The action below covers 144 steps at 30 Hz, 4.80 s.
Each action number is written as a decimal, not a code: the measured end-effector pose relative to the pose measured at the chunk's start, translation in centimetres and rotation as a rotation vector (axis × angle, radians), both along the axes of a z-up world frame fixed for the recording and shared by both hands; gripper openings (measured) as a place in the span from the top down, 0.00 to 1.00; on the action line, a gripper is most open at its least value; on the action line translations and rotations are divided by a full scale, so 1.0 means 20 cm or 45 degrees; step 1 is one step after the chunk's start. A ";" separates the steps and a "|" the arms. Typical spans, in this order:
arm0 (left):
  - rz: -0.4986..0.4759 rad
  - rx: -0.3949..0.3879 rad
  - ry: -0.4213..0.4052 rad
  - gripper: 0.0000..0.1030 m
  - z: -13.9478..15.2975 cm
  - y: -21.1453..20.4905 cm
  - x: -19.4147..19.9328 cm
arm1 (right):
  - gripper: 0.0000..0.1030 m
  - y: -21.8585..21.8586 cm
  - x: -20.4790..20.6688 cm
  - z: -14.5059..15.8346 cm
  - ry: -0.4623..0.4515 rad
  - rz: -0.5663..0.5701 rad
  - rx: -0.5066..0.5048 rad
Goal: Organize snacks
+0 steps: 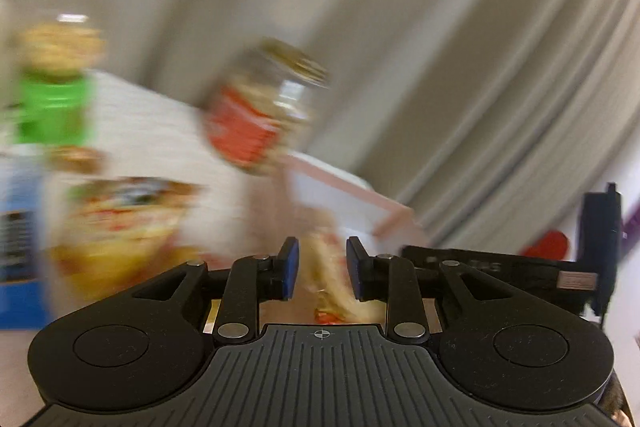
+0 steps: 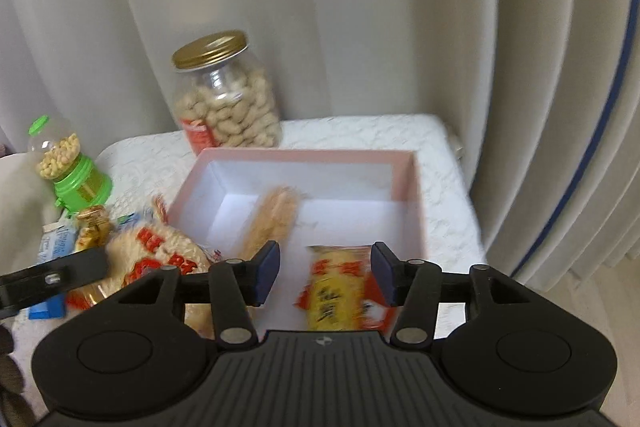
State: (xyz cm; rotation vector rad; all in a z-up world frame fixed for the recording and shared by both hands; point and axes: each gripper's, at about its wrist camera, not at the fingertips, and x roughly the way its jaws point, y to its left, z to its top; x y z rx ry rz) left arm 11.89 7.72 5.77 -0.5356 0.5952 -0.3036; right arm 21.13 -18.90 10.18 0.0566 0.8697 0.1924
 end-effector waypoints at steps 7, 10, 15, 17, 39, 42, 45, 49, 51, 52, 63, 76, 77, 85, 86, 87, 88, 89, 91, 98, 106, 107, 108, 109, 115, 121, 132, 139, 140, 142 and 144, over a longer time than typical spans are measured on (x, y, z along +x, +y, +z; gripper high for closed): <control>-0.045 -0.066 -0.016 0.71 0.01 0.04 -0.03 | 0.42 0.22 -0.08 0.08 -0.022 0.072 -0.060; 0.002 -0.026 0.006 0.71 0.01 0.05 -0.10 | 0.32 0.24 -0.13 0.12 -0.030 0.090 -0.052; 0.024 0.123 0.049 0.71 -0.05 0.04 -0.29 | 0.29 0.28 -0.14 0.05 0.073 0.143 -0.033; 0.050 0.147 0.049 0.71 -0.07 0.07 -0.38 | 0.29 0.30 -0.11 0.00 0.101 0.140 -0.065; 0.395 0.279 0.092 0.71 -0.13 0.44 -0.64 | 0.25 1.13 0.09 0.00 0.188 0.350 0.041; 0.388 0.291 0.075 0.71 -0.13 0.46 -0.65 | 0.25 1.23 0.23 -0.05 0.239 0.302 0.066; 0.391 0.310 0.070 0.71 -0.14 0.47 -0.65 | 0.25 1.36 0.36 -0.12 0.278 0.272 0.017; 0.372 0.293 0.078 0.71 -0.17 0.50 -0.64 | 0.25 1.48 0.46 -0.19 0.248 0.273 -0.026; 0.361 0.279 0.078 0.71 -0.18 0.51 -0.64 | 0.25 1.54 0.49 -0.25 0.290 0.309 -0.091; 0.353 0.266 0.076 0.71 -0.19 0.52 -0.64 | 0.25 1.56 0.50 -0.27 0.310 0.324 -0.111; 0.328 0.208 0.108 0.71 -0.23 0.52 -0.59 | 0.58 1.43 0.24 -0.17 0.276 0.452 -0.107; 0.324 0.255 0.138 0.71 -0.18 0.40 -0.55 | 0.58 0.93 -0.36 0.01 0.255 0.520 0.033; 0.319 0.263 0.143 0.71 -0.17 0.39 -0.55 | 0.58 0.88 -0.39 0.00 0.253 0.513 0.036; 0.215 0.251 0.051 0.71 -0.04 0.35 -0.36 | 0.58 0.52 -0.67 -0.05 0.146 0.445 -0.029; 0.181 0.246 0.022 0.71 -0.01 0.36 -0.29 | 0.58 0.47 -0.68 -0.05 0.130 0.423 -0.049; 0.167 0.258 0.016 0.71 0.01 0.38 -0.21 | 0.58 0.42 -0.69 -0.06 0.112 0.394 -0.071; 0.174 0.286 0.028 0.71 0.03 0.40 -0.12 | 0.56 0.38 -0.69 -0.08 0.096 0.365 -0.094; 0.193 0.321 0.045 0.71 0.05 0.41 -0.03 | 0.53 0.33 -0.69 -0.09 0.088 0.344 -0.108; 0.224 0.377 0.069 0.71 0.07 0.44 0.13 | 0.32 0.24 -0.69 -0.12 0.074 0.300 -0.109; 0.095 0.428 0.206 0.71 -0.07 0.42 0.48 | 0.29 0.04 -0.70 -0.27 0.047 0.206 -0.049; -0.072 0.514 0.214 0.68 -0.18 0.34 0.37 | 0.14 0.03 -0.75 -0.34 -0.061 0.184 0.027; -0.084 0.561 0.193 0.68 -0.17 0.32 0.36 | 0.13 0.05 -0.76 -0.35 -0.078 0.187 0.014; -0.097 0.617 0.170 0.68 -0.16 0.28 0.34 | 0.12 0.08 -0.77 -0.36 -0.088 0.193 -0.020; -0.107 0.665 0.153 0.68 -0.16 0.25 0.32 | 0.11 0.10 -0.77 -0.36 -0.091 0.203 -0.051; -0.055 0.745 0.118 0.66 -0.15 0.18 0.30 | 0.11 0.08 -0.77 -0.36 -0.093 0.199 -0.031; -0.011 0.614 0.204 0.65 -0.14 0.24 0.37 | 0.11 0.10 -0.77 -0.36 -0.093 0.198 -0.057; -0.078 0.633 0.169 0.52 -0.15 0.22 0.33 | 0.08 0.12 -0.77 -0.37 -0.093 0.197 -0.089; -0.060 0.663 0.177 0.52 -0.16 0.20 0.33 | 0.05 0.13 -0.76 -0.38 -0.088 0.194 -0.099; -0.054 0.642 0.169 0.54 -0.16 0.21 0.32 | 0.05 0.13 -0.76 -0.38 -0.088 0.195 -0.100; -0.036 0.622 0.147 0.60 -0.16 0.22 0.30 | 0.04 0.13 -0.76 -0.38 -0.087 0.195 -0.102; -0.005 0.627 0.137 0.60 -0.14 0.23 0.28 | 0.04 0.13 -0.76 -0.38 -0.085 0.199 -0.105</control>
